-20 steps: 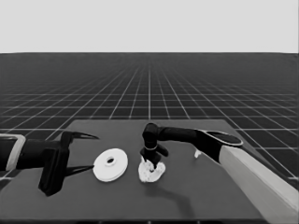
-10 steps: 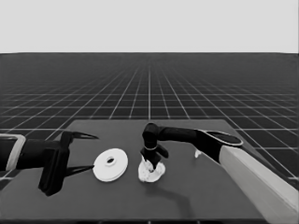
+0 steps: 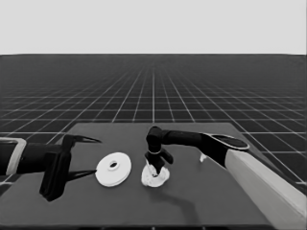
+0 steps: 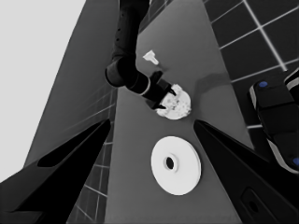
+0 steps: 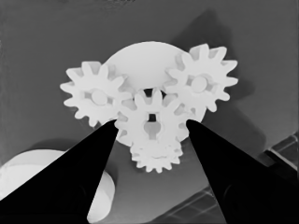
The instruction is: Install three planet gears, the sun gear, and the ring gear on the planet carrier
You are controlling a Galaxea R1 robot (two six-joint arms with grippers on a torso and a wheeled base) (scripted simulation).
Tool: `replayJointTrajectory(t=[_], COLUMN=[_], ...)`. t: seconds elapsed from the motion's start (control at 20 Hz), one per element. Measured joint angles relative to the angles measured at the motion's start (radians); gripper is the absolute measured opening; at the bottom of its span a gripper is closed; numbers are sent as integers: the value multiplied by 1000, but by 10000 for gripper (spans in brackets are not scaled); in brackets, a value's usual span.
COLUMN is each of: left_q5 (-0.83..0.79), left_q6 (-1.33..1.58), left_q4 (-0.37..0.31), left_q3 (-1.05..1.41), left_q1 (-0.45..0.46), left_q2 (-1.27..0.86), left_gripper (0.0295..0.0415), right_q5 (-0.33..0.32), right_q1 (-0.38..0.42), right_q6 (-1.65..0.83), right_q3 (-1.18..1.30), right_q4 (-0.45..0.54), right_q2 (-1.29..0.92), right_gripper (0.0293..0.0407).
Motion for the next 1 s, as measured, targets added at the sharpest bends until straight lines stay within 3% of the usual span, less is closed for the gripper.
replayJointTrajectory(t=[0.6, 0.7, 0.75, 1.0], left_q5=[0, 0, 0, 0], left_q6=[0, 0, 0, 0], left_q4=[0, 0, 0, 0], left_q3=[0, 0, 0, 0], left_q1=[0, 0, 0, 0], left_q2=[0, 0, 0, 0], left_gripper=[385, 385, 385, 385], right_q5=[0, 0, 0, 0], right_q1=[0, 0, 0, 0], right_q6=[126, 136, 138, 141], right_q3=[0, 0, 0, 0], right_q4=[0, 0, 0, 0], right_q2=[0, 0, 0, 0], right_gripper=[309, 369, 380, 385])
